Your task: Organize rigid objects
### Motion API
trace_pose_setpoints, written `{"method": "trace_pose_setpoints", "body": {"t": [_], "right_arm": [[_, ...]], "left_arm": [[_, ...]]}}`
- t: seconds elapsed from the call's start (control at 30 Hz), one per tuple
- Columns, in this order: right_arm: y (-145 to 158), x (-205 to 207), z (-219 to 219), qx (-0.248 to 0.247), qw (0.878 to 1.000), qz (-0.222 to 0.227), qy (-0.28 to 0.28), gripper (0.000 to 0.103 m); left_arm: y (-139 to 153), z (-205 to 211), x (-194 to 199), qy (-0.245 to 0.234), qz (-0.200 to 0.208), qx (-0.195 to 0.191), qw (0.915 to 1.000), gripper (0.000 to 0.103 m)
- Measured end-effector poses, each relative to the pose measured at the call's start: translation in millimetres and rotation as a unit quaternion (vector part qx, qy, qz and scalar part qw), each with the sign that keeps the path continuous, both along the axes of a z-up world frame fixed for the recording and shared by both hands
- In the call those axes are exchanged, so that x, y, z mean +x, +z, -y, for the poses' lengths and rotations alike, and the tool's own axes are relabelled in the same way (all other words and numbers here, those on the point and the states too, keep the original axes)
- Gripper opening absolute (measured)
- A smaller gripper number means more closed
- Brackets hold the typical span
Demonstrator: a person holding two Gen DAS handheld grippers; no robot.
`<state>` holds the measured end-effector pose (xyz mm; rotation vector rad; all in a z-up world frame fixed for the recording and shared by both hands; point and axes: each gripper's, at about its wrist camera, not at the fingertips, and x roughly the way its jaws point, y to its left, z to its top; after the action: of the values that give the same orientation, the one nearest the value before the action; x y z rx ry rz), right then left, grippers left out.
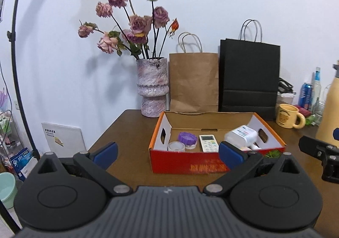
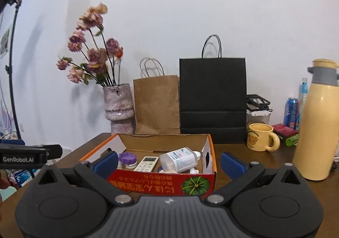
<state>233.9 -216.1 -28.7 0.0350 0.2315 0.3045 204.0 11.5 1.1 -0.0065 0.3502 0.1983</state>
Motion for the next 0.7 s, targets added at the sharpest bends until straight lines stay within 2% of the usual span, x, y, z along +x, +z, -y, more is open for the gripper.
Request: {"method": "trace_pose_setpoints", "body": {"t": [0.3,0.57,0.7], "right_arm": [[15.8,-94.4,17.1,-0.003,1.000,0.030,0.007,0.103],[12.6,-164.1,24.1,-0.010,1.000,0.027,0.000,0.103],[9.7,-185.7,28.4,-0.009,1.000,0.019,-0.005,0.103]], "left_arm": [[4.1,10.8,-86.4,-0.012,0.010,0.004,0.9999,0.103],[-0.3,14.1,-152.3,-0.015,0.009,0.006,0.9998,0.103],[-6.8,14.8,-174.1,-0.021,0.003,0.005,0.9998,0.103]]}}
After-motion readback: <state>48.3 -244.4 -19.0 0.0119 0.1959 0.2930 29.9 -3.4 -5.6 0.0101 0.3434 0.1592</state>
